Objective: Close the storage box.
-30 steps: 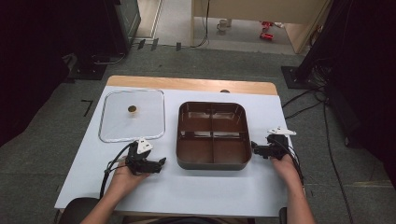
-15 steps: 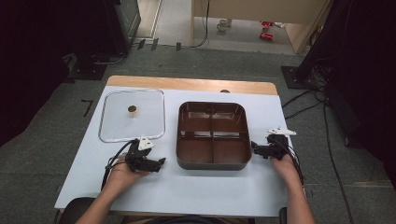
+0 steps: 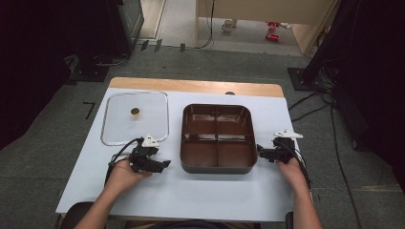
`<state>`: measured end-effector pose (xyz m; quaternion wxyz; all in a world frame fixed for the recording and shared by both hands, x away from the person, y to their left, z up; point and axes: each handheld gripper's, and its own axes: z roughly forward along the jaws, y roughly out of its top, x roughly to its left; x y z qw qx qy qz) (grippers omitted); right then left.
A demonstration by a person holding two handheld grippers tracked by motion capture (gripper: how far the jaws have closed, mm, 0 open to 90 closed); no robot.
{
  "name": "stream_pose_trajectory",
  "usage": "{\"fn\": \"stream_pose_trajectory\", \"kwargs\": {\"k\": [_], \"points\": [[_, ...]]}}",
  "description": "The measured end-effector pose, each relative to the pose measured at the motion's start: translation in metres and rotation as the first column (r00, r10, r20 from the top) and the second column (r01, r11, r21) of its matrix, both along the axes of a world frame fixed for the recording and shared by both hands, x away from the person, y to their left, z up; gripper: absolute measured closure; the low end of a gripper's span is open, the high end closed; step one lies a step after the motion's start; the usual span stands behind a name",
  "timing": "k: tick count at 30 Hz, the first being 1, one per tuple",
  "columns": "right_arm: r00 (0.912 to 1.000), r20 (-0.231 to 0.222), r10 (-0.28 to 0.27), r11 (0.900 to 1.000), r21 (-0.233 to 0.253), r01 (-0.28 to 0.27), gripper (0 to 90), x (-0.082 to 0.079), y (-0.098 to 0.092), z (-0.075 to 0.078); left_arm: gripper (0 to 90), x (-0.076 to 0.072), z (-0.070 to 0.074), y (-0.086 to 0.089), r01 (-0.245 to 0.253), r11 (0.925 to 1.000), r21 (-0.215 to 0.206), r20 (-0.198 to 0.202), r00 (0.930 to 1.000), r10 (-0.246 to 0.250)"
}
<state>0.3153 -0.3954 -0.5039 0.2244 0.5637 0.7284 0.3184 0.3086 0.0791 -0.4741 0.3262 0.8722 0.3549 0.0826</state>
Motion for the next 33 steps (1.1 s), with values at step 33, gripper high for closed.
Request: {"fn": "stream_pose_trajectory", "kwargs": {"k": [33], "points": [[1.0, 0.0, -0.001, 1.0, 0.002, 0.001, 8.5, 0.0, 0.0, 0.0, 27.4, 0.051, 0.025, 0.037, -0.154, 0.9867, -0.052, 0.091, 0.9831, 0.159]]}}
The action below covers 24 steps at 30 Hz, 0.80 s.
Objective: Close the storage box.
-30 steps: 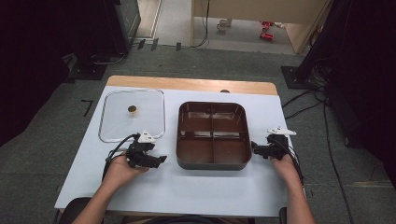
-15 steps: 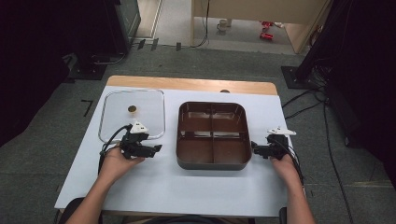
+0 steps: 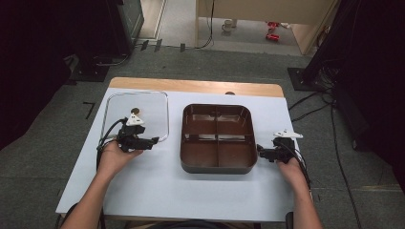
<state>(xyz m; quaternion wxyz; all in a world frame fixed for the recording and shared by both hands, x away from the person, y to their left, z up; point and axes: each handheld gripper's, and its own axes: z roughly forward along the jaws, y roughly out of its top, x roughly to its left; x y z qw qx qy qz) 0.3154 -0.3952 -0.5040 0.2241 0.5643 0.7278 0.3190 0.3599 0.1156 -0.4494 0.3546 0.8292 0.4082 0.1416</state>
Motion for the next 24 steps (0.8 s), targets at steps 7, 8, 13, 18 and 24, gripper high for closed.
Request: {"fn": "stream_pose_trajectory", "kwargs": {"k": [7, 8, 13, 18, 24], "points": [[1.0, 0.001, 0.001, 1.0, 0.0, -0.001, 8.5, 0.0, 0.0, 0.0, 29.7, 0.013, 0.002, 0.008, -0.038, 0.9993, -0.002, 0.009, 0.9992, 0.038], [1.0, 0.001, 0.001, 1.0, 0.0, -0.001, 8.5, 0.0, 0.0, 0.0, 29.6, 0.014, 0.002, 0.009, -0.044, 0.999, -0.001, 0.014, 0.9989, 0.044], [1.0, 0.001, 0.001, 1.0, 0.0, -0.001, 8.5, 0.0, 0.0, 0.0, 29.7, 0.024, 0.004, 0.017, -0.071, 0.9974, -0.012, 0.017, 0.9973, 0.072], [1.0, 0.0, 0.001, 1.0, 0.0, -0.001, 8.5, 0.0, 0.0, 0.0, 30.3, 0.031, 0.004, 0.022, -0.088, 0.9961, -0.009, 0.019, 0.9959, 0.088], [1.0, 0.001, 0.001, 1.0, 0.0, -0.001, 8.5, 0.0, 0.0, 0.0, 30.8, 0.042, 0.004, 0.031, -0.117, 0.993, -0.017, 0.027, 0.9927, 0.117]]}}
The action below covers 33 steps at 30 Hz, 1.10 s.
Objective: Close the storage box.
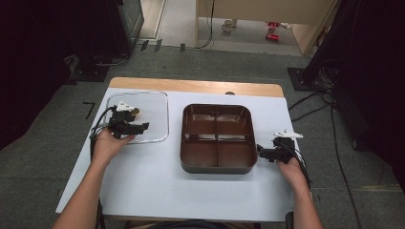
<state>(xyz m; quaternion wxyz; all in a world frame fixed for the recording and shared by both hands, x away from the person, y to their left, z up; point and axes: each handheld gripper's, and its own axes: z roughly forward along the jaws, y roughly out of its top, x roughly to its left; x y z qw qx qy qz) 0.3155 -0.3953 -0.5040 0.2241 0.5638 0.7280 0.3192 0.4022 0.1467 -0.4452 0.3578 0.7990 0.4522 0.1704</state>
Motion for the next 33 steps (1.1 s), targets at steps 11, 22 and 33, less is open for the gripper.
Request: {"fn": "stream_pose_trajectory", "kwargs": {"k": [11, 22, 33], "points": [[1.0, 0.0, 0.0, 1.0, -0.001, 0.0, 8.5, 0.0, 0.0, 0.0, 30.9, 0.015, 0.002, 0.011, -0.015, 0.9999, 0.007, -0.001, 0.9999, 0.015], [1.0, 0.0, 0.0, 1.0, 0.0, 0.0, 8.5, 0.0, 0.0, 0.0, 32.5, 0.034, -0.005, 0.021, -0.053, 0.9984, 0.019, 0.009, 0.9985, 0.053], [1.0, 0.001, 0.0, 1.0, -0.003, 0.0, 8.5, 0.0, 0.0, 0.0, 33.2, 0.046, -0.017, 0.02, -0.066, 0.9976, 0.02, 0.006, 0.9978, 0.066]]}}
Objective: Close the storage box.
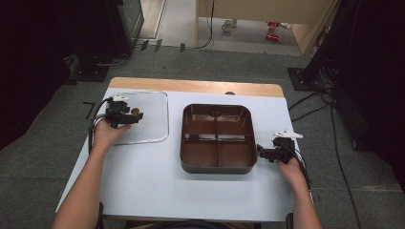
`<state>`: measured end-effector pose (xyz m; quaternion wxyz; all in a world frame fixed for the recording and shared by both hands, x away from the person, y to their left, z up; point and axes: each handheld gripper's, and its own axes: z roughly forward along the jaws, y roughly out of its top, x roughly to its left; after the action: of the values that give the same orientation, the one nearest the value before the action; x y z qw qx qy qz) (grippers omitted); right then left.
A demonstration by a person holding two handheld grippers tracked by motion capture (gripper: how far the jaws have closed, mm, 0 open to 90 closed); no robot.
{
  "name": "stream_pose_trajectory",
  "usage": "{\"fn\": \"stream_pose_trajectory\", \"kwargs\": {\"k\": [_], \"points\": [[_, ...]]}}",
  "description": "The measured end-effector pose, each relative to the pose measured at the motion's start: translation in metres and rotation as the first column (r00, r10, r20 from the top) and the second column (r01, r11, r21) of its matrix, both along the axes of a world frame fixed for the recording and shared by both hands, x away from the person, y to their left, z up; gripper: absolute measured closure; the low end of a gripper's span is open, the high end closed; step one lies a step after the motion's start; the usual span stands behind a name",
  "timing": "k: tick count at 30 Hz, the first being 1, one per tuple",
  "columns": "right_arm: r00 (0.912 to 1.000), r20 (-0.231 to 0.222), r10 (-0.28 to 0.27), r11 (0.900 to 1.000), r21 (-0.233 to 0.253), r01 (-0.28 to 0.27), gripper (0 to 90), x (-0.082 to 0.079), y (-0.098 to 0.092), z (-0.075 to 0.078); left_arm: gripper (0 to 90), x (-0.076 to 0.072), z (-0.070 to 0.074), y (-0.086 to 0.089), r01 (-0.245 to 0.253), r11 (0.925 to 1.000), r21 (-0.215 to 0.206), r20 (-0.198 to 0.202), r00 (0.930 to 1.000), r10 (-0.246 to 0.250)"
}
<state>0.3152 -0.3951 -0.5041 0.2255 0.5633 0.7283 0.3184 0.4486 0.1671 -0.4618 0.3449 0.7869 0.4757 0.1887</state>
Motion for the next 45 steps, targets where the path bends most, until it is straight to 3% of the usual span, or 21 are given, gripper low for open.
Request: {"fn": "stream_pose_trajectory", "kwargs": {"k": [9, 15, 18, 21, 33, 45], "points": [[1.0, 0.0, 0.0, 1.0, -0.001, 0.0, 8.5, 0.0, 0.0, 0.0, 45.0, 0.008, -0.013, -0.001, -0.025, 0.9991, 0.035, -0.013, 0.9996, 0.026], [1.0, 0.0, 0.0, 1.0, -0.001, 0.0, 8.5, 0.0, 0.0, 0.0, 54.4, 0.01, -0.016, 0.0, -0.049, 0.9987, 0.017, -0.007, 0.9988, 0.049], [1.0, 0.0, 0.0, 1.0, -0.001, 0.0, 8.5, 0.0, 0.0, 0.0, 57.9, 0.01, -0.017, -0.002, -0.037, 0.999, 0.026, 0.009, 0.9993, 0.037], [1.0, 0.0, 0.0, 1.0, -0.001, 0.0, 8.5, 0.0, 0.0, 0.0, 58.5, 0.01, -0.016, -0.004, -0.036, 0.9983, 0.046, 0.013, 0.9993, 0.035], [1.0, 0.0, 0.0, 1.0, 0.0, 0.0, 8.5, 0.0, 0.0, 0.0, 59.1, 0.01, -0.012, -0.004, -0.039, 0.998, 0.05, 0.0, 0.9992, 0.039], [1.0, 0.0, 0.0, 1.0, 0.001, 0.0, 8.5, 0.0, 0.0, 0.0, 59.2, 0.007, 0.003, -0.005, -0.054, 0.9985, 0.006, -0.01, 0.9985, 0.054]]}}
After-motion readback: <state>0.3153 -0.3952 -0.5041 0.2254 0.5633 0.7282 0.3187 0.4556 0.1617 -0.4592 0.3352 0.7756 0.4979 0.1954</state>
